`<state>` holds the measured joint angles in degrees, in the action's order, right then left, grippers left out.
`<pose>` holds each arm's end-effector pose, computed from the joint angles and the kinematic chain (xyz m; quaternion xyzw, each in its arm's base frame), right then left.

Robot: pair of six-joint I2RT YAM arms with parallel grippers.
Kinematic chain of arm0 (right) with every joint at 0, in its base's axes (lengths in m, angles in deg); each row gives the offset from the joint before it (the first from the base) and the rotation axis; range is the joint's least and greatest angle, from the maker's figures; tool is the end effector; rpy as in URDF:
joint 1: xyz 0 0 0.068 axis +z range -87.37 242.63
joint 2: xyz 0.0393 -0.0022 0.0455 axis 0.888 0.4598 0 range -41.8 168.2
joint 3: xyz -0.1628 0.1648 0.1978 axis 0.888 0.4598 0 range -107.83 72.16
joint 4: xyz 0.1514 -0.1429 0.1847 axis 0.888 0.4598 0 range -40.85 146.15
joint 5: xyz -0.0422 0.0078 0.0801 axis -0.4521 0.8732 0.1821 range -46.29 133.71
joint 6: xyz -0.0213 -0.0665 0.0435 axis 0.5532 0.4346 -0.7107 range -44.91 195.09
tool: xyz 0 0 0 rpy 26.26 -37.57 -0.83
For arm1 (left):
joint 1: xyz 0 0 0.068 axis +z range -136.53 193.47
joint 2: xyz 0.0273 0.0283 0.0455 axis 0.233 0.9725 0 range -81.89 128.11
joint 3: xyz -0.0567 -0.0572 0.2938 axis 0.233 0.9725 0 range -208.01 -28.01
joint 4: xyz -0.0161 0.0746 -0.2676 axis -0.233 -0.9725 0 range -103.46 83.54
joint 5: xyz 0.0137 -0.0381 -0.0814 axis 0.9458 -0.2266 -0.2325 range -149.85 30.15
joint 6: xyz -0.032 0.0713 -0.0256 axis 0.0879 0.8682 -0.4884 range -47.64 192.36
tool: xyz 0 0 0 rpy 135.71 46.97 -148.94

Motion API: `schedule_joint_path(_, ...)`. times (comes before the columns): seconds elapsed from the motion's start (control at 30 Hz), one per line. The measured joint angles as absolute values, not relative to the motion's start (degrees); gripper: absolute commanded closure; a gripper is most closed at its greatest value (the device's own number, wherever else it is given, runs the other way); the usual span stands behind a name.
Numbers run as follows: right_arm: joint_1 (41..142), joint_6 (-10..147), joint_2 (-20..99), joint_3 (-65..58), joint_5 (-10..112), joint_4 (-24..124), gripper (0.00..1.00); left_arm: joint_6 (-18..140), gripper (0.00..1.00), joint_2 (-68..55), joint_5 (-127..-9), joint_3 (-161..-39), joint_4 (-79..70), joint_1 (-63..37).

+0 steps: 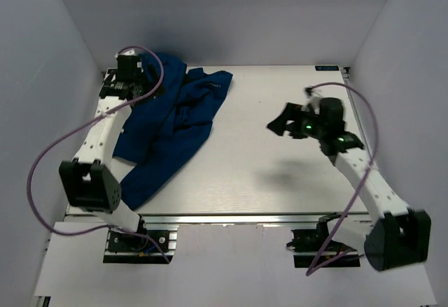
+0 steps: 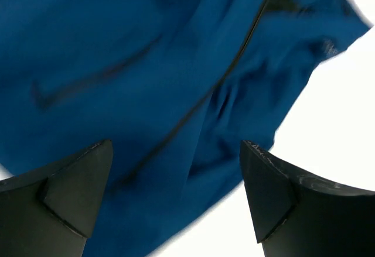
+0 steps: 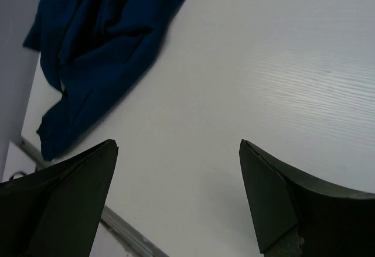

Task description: Zip up the jacket

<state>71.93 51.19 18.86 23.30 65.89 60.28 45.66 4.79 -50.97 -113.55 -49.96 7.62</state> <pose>0.2655 0.0708 0.3225 -0.0015 0.8249 0.3086 0.4737 0.3690 -0.0268 0.3629 -0.1957 0.8994 -0.0391 0.3890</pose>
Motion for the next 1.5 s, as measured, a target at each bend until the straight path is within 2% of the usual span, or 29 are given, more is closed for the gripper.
schedule_joint_path(0.1, 80.98, 50.71, 30.54, 18.82, 64.25, 57.29, 0.11, 50.16, 0.02, 14.99, -52.13, -121.64, -45.51, 7.62)
schedule_joint_path(0.2, 84.85, 49.62, 44.11, 10.32, 61.58, 55.28, 0.11, 54.03, 0.02, 26.40, -51.71, -131.54, -43.74, 7.62)
schedule_joint_path(0.43, 88.41, 48.40, 77.48, -22.14, 52.62, 54.58, 0.11, 58.95, 0.02, 51.08, -50.71, -154.64, -45.13, 7.62)
schedule_joint_path(0.47, 88.78, 48.44, 82.14, -27.75, 51.53, 54.60, 0.11, 59.34, 0.05, 53.24, -50.82, -155.82, -45.22, 7.62)
schedule_joint_path(0.57, 89.44, 48.59, 95.12, -43.32, 50.00, 54.99, 0.11, 59.89, 0.25, 56.21, -51.03, -155.47, -44.70, 7.62)
schedule_joint_path(0.6, 89.68, 48.48, 98.66, -47.32, 49.87, 55.43, 0.11, 60.08, 0.40, 56.32, -51.08, -154.38, -43.93, 7.62)
schedule_joint_path(0.67, 89.92, 48.15, 104.04, -52.80, 49.84, 55.43, 0.11, 60.13, 0.51, 56.32, -51.23, -153.29, -43.32, 7.62)
schedule_joint_path(0.7, 89.98, 47.50, 105.94, -54.11, 49.84, 54.97, 0.11, 60.37, 0.68, 56.32, -51.47, -153.18, -42.93, 7.62)
schedule_joint_path(0.77, 89.98, 45.95, 108.17, -54.99, 50.00, 52.41, 0.11, 60.41, 0.86, 56.19, -51.69, -153.11, -42.12, 7.62)
schedule_joint_path(0.8, 89.98, 45.16, 108.85, -55.88, 49.91, 51.67, 0.16, 60.61, 1.00, 56.06, -51.80, -153.07, -41.77, 7.62)
schedule_joint_path(0.83, 89.98, 44.31, 109.44, -56.47, 50.08, 50.99, 0.22, 60.70, 1.00, 55.95, -51.97, -153.07, -41.70, 7.62)
schedule_joint_path(0.87, 89.98, 43.63, 110.09, -57.15, 50.28, 50.18, 0.44, 60.70, 1.00, 55.86, -52.08, -153.07, -41.66, 7.62)
schedule_joint_path(0.93, 89.96, 42.41, 110.99, -57.74, 50.76, 48.24, 0.66, 60.74, 1.00, 55.21, -52.67, -152.26, -41.46, 7.62)
schedule_joint_path(0.97, 89.96, 41.47, 111.32, -57.81, 51.07, 47.17, 1.00, 60.76, 1.00, 54.38, -53.24, -151.12, -41.13, 7.67)
schedule_joint_path(1.13, 89.87, 43.28, 109.92, -57.76, 53.06, 46.14, 1.00, 60.78, 1.00, 42.95, -56.02, -138.29, -38.34, 7.73)
schedule_joint_path(1.23, 89.74, 49.05, 102.84, -53.22, 52.53, 47.56, 1.00, 60.50, 1.00, 30.38, -57.07, -129.57, -36.78, 7.71)
schedule_joint_path(1.3, 89.72, 53.58, 93.44, -46.33, 51.29, 48.17, 1.00, 60.24, 1.00, 19.82, -57.85, -123.12, -35.43, 7.71)
schedule_joint_path(1.4, 89.76, 59.98, 72.96, -35.27, 49.89, 49.27, 1.00, 59.52, 1.00, 0.74, -59.58, -114.60, -33.35, 7.58)
schedule_joint_path(1.5, 90.07, 64.94, 53.88, -32.50, 49.76, 49.33, 1.00, 58.07, 1.00, -16.22, -63.08, -110.84, -31.34, 7.34)
